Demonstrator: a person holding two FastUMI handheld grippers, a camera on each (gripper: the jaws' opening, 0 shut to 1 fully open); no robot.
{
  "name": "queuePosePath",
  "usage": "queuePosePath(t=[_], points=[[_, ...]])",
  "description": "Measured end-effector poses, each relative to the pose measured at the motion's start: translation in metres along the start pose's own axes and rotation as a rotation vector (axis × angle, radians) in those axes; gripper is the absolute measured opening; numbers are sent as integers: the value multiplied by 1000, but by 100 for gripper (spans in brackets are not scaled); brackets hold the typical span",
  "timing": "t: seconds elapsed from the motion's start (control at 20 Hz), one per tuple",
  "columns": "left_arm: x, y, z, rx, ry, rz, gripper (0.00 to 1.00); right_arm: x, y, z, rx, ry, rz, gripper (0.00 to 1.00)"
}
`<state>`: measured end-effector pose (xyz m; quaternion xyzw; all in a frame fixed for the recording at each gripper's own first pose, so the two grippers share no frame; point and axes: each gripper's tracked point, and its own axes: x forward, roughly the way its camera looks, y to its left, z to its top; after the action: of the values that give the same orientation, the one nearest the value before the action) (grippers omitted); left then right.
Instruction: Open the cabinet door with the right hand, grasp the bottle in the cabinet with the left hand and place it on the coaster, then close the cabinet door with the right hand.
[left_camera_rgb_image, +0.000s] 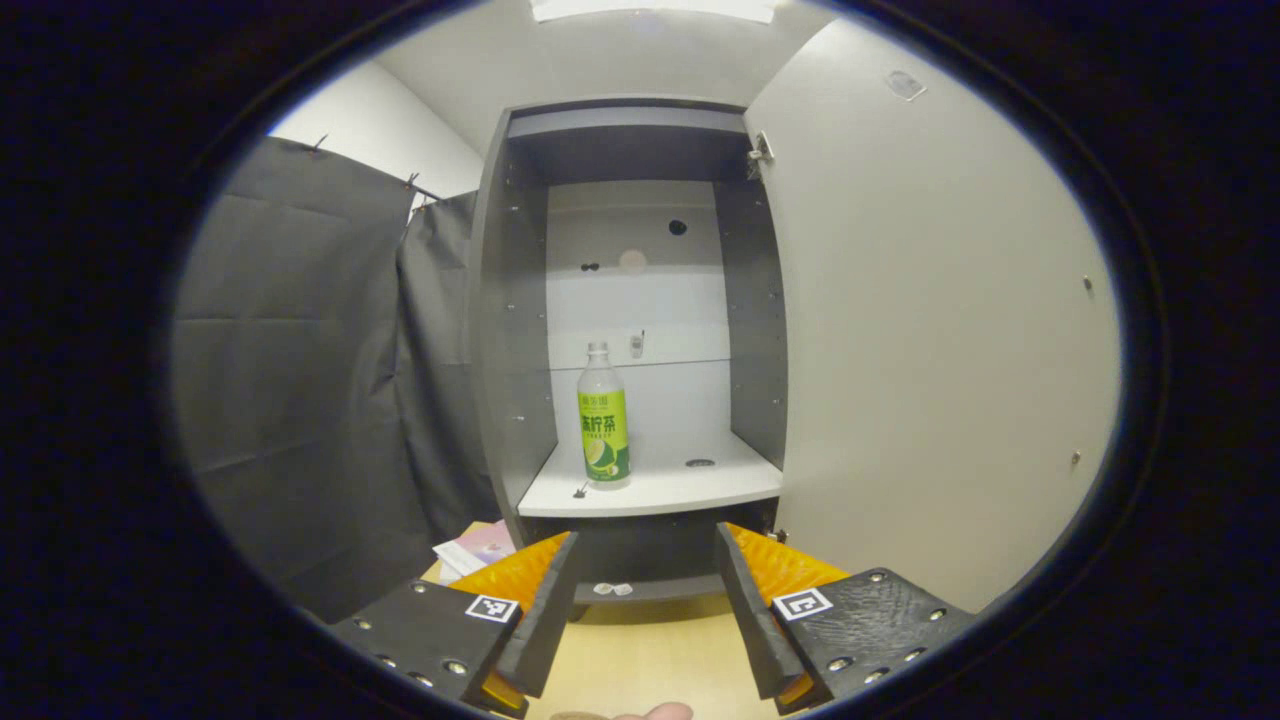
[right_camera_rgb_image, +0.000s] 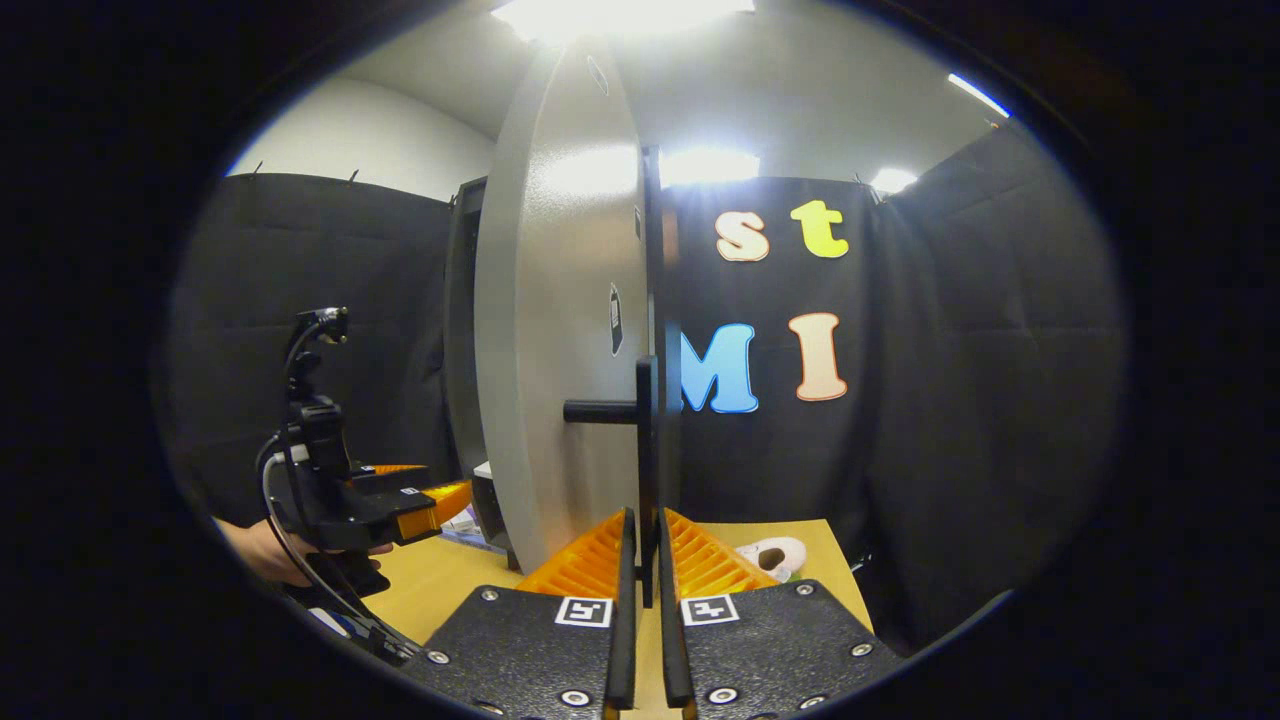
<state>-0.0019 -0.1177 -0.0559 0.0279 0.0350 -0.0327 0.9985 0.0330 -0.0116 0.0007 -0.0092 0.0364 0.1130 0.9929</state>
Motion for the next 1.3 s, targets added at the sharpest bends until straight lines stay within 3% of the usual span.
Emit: queuePosePath(t=[0.05,0.1,0.15,0.2,0.3,0.45,0.5,0.55,0.65,0.7,0.8,0.9,0.95,1.05,1.15,1.3], points=[[7,-1,1,2,-2,1,81,-8,5,-1,-7,-1,11,5],[14,-1,2,6,-7,3,78,-14,10,-1,-30,-8,8,10],[23,2,3,10,-15,7,75,-20,12,-2,-60,-10,-9,10],[32,5,6,15,-22,13,72,-28,13,-6,-85,-9,-35,4],[52,13,9,25,-36,17,72,-43,17,-7,-76,-35,-69,8],[85,19,9,46,-47,23,74,-62,22,-12,8,-45,-88,26],[96,21,11,53,-51,23,75,-72,21,-10,15,-58,-104,39],[108,21,9,62,-55,27,75,-79,20,-7,19,-70,-115,42],[129,24,9,73,-46,26,77,-94,12,-7,-12,-69,-176,58],[138,25,13,73,-53,23,72,-98,11,-8,-32,-76,-189,68],[161,31,22,75,-71,28,72,-106,10,-15,-61,-86,-215,75],[183,35,23,69,-71,25,81,-105,2,-20,-75,-76,-268,84],[195,39,20,71,-61,30,72,-103,-5,-24,-67,-67,-298,85],[220,47,20,98,-60,41,72,-103,-16,-36,-33,-48,-353,85],[240,52,19,97,-54,37,80,-112,-21,-38,-15,-53,-408,85],[263,58,18,83,-50,27,81,-120,-23,-40,2,-63,-478,85]])
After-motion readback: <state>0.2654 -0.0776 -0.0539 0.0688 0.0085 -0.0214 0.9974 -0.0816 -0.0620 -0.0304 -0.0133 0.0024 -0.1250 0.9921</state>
